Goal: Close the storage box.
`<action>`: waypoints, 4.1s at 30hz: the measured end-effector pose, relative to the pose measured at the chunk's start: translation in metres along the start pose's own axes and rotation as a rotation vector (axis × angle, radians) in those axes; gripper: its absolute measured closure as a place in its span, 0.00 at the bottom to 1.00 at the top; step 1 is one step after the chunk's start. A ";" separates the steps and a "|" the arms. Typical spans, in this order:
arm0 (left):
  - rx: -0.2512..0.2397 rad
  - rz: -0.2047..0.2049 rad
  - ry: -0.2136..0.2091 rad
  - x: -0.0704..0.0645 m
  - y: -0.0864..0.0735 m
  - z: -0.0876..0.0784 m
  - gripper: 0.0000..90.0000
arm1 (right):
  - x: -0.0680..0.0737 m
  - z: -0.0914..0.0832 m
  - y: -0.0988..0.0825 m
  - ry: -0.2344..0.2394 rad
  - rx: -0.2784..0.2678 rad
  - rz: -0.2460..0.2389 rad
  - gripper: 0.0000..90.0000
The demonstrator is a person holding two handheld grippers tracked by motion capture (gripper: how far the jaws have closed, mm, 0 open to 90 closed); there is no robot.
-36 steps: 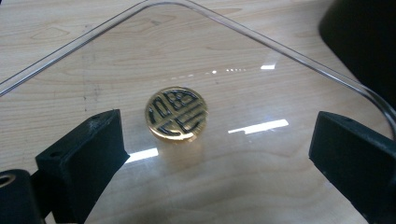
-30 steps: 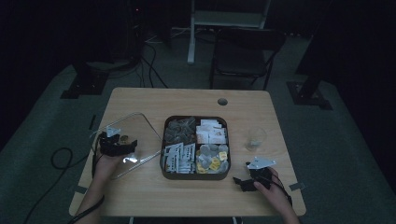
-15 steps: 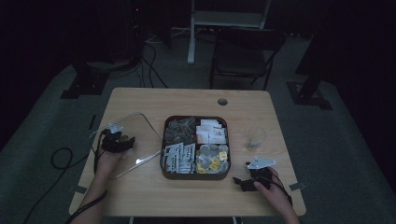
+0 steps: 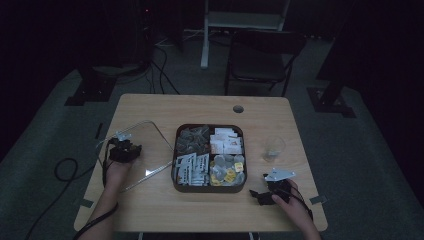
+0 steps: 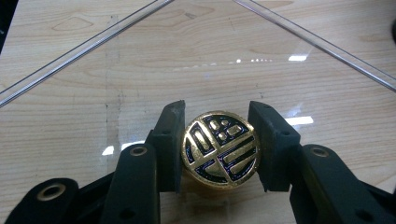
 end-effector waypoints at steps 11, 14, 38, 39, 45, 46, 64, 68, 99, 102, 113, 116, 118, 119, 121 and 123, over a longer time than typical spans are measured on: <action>0.002 -0.031 -0.014 0.003 0.001 -0.007 0.66 | 0.000 0.000 0.000 0.000 0.000 0.000 0.14; -0.010 -0.027 0.002 0.005 0.004 -0.012 0.66 | 0.000 0.000 0.000 0.000 0.000 0.000 0.14; -0.142 -0.028 -0.028 0.008 0.047 -0.066 0.66 | 0.000 0.000 0.000 0.000 0.000 0.000 0.14; -0.151 -0.028 -0.033 0.007 0.048 -0.068 0.66 | 0.000 0.000 0.000 0.000 0.000 0.000 0.14; -0.172 -0.003 -0.054 -0.003 0.057 -0.075 0.66 | 0.000 0.000 0.000 0.000 0.000 0.000 0.14; -0.176 0.001 -0.060 -0.005 0.058 -0.077 0.66 | 0.000 0.000 0.000 0.000 0.000 0.000 0.14; -0.201 0.108 -0.210 -0.059 0.074 -0.085 0.66 | 0.000 0.000 0.000 0.000 0.000 0.000 0.14; -0.197 0.137 -0.234 -0.070 0.076 -0.087 0.66 | 0.000 0.000 0.000 0.000 0.000 0.000 0.14; -0.157 0.298 -0.414 -0.157 0.072 -0.072 0.66 | 0.000 0.000 0.000 0.000 0.000 0.000 0.14; -0.149 0.315 -0.424 -0.165 0.072 -0.070 0.66 | 0.000 0.000 0.000 0.000 0.000 0.000 0.14; -0.123 0.362 -0.461 -0.193 0.071 -0.061 0.66 | 0.000 0.000 0.000 0.000 0.000 0.000 0.14; -0.119 0.367 -0.467 -0.200 0.071 -0.059 0.66 | 0.000 0.000 0.000 0.000 0.000 0.000 0.14; -0.112 0.369 -0.473 -0.206 0.070 -0.056 0.66 | 0.000 0.000 0.000 0.000 0.000 0.000 0.14; -0.111 0.375 -0.477 -0.208 0.070 -0.055 0.66 | 0.000 0.000 0.000 0.000 0.000 0.000 0.14; -0.108 0.382 -0.481 -0.213 0.070 -0.054 0.66 | 0.000 0.000 0.000 0.000 0.000 0.000 0.14; -0.103 0.384 -0.490 -0.217 0.069 -0.052 0.66 | 0.000 0.000 0.000 0.000 0.000 0.000 0.14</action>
Point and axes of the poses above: each handheld gripper's, and its own axes: z roughly forward along the jaws, y roughly out of its top, x roughly to its left, the point moved 6 cm from there along z, roughly forward along the jaws, and after that the axes turned 4 degrees about -z, right-handed, at the moved point
